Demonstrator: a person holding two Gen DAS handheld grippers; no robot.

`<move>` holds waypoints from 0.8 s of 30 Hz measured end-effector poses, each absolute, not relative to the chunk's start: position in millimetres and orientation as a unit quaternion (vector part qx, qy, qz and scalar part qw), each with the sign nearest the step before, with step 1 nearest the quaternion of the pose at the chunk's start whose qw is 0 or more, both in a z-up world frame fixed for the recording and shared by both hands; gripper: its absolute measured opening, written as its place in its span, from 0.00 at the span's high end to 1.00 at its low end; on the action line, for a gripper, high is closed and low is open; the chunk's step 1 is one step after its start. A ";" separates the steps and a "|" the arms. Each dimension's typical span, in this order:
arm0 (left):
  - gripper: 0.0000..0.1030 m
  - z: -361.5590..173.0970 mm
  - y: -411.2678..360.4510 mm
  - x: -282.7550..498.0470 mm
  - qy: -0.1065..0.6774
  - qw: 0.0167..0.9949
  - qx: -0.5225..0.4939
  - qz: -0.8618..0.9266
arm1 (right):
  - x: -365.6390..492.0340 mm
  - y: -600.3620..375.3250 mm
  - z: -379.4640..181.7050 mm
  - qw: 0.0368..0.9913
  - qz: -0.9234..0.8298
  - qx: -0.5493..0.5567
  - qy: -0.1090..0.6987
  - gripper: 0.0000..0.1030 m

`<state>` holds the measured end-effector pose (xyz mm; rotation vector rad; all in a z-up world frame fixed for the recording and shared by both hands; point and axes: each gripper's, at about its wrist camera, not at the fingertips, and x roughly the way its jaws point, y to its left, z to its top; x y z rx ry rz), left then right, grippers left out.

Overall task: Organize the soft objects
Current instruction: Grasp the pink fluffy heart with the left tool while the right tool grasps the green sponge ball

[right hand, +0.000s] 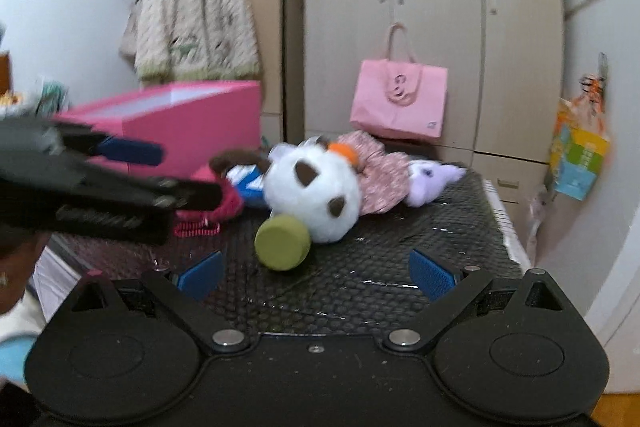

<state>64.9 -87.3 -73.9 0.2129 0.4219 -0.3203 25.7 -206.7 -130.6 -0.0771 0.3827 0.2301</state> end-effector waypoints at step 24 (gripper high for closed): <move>0.34 -115.7 -97.2 122.3 0.246 0.958 0.142 -0.048 | 69.6 -181.5 -158.3 0.969 0.135 -0.062 0.196 0.50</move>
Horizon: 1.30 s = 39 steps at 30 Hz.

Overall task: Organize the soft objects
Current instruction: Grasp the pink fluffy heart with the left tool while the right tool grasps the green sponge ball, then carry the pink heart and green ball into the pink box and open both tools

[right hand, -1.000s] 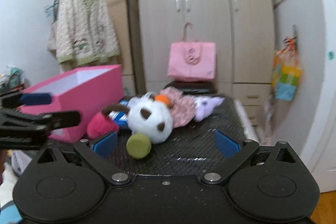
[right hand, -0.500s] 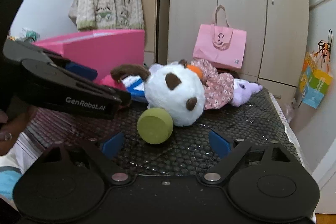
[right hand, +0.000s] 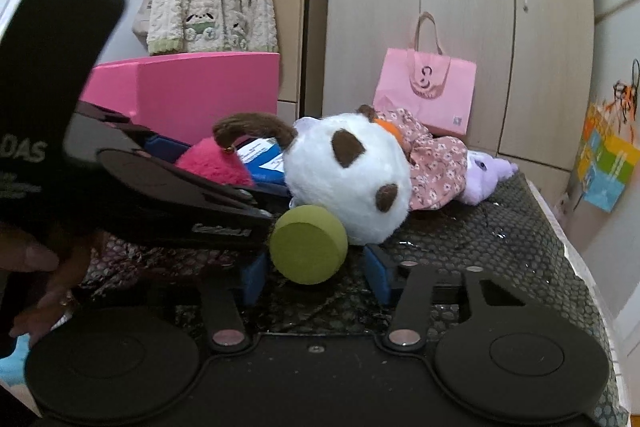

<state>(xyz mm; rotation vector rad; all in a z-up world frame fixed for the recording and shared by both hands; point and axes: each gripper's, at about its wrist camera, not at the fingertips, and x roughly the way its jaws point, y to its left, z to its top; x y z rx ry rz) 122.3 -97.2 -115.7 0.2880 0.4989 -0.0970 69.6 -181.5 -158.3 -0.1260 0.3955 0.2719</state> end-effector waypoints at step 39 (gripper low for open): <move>0.56 -77.9 -25.9 50.2 0.305 0.940 0.070 -0.136 | 17.7 -177.1 -118.6 0.960 0.168 0.020 0.224 0.60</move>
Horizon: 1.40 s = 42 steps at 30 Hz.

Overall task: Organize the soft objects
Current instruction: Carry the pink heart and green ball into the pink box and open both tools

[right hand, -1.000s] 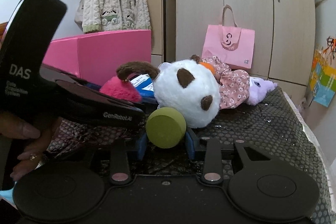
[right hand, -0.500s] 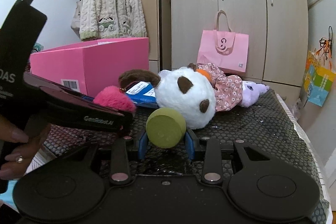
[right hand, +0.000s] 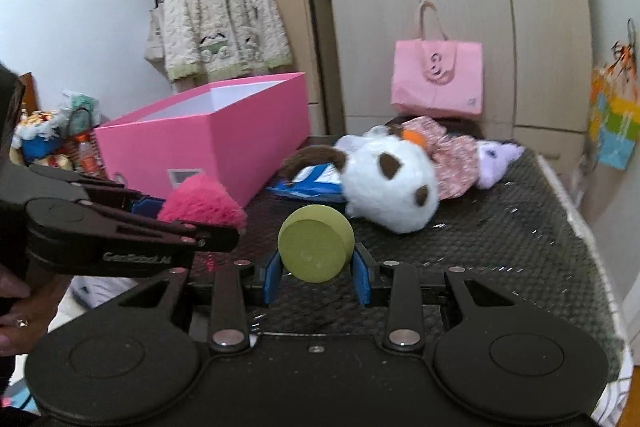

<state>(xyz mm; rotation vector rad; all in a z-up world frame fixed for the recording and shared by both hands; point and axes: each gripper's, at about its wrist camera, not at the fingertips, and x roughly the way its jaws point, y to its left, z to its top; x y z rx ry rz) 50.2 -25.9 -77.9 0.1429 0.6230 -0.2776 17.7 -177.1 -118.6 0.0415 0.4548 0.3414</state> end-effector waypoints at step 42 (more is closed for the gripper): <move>0.54 8.1 96.5 258.4 0.392 0.909 0.035 -0.140 | 245.1 -57.0 -11.0 0.916 0.313 -0.088 0.235 0.59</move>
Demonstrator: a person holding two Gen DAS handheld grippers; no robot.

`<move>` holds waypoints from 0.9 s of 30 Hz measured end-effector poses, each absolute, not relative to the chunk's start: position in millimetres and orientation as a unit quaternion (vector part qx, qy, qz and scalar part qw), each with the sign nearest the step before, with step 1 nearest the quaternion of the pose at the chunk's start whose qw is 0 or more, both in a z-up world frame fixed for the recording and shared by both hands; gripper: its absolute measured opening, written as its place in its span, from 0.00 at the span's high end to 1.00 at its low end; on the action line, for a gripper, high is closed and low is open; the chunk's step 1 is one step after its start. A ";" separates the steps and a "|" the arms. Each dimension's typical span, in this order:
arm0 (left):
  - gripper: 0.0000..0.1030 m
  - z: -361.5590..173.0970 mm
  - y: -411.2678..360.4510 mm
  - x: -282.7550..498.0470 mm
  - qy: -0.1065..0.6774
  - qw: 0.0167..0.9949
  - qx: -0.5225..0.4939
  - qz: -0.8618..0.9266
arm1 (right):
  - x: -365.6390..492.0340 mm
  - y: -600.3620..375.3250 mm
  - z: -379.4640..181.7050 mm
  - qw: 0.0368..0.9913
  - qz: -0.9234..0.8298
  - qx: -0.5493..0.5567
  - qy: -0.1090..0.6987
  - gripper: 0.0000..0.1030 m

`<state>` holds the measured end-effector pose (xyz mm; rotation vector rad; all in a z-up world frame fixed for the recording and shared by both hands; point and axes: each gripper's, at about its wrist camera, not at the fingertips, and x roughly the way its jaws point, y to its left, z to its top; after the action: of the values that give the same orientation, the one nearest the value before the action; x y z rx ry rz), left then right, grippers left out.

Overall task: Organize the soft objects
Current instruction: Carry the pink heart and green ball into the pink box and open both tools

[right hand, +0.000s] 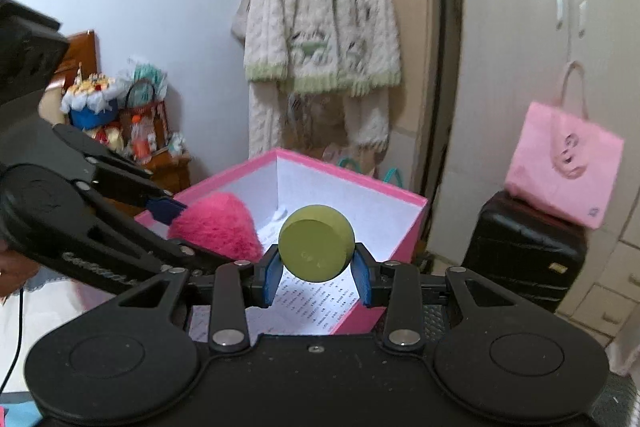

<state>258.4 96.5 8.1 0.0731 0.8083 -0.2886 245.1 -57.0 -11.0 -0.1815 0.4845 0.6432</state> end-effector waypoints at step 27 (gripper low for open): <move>0.28 15.0 122.3 249.6 0.415 0.901 0.063 -0.113 | 269.5 -46.6 0.0 0.898 0.309 -0.120 0.290 0.37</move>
<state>249.6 122.3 15.0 0.1296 0.8581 -0.2344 269.5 -46.6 0.0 -0.2477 0.6004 0.6390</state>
